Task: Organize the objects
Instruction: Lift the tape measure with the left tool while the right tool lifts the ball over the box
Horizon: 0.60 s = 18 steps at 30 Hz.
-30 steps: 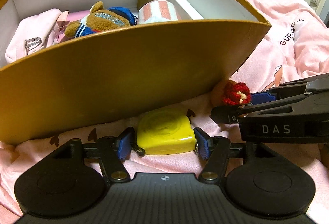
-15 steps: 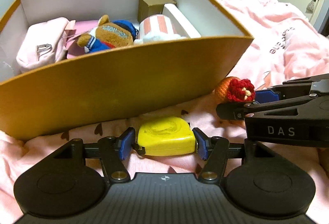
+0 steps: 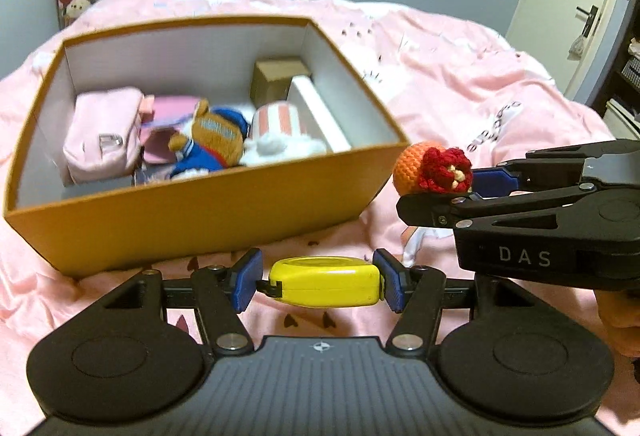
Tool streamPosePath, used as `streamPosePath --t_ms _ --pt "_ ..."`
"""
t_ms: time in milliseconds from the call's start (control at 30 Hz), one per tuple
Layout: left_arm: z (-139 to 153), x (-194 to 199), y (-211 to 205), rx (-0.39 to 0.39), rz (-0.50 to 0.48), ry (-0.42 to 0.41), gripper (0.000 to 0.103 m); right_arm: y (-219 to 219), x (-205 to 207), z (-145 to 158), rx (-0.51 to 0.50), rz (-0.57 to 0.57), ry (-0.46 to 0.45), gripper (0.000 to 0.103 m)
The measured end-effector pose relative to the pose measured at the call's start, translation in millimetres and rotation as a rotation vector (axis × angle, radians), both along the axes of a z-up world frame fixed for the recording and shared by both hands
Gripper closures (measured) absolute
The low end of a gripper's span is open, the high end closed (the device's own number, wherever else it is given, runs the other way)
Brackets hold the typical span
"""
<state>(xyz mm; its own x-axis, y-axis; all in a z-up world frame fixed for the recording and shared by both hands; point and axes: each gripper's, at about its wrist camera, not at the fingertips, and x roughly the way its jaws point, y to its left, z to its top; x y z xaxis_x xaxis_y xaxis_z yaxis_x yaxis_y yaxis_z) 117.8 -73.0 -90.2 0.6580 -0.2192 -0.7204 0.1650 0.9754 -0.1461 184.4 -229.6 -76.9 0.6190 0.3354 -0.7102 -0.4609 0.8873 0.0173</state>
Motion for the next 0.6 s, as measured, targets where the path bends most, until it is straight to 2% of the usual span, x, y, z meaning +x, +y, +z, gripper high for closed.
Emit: streamPosePath --t_ms 367,600 --pt "41 -3 8 -0.007 0.017 -0.093 0.034 9 -8 47 -0.007 0.055 -0.091 0.063" --pt "61 17 26 -0.018 -0.016 -0.1 0.034 25 6 70 0.006 0.1 -0.105 0.063"
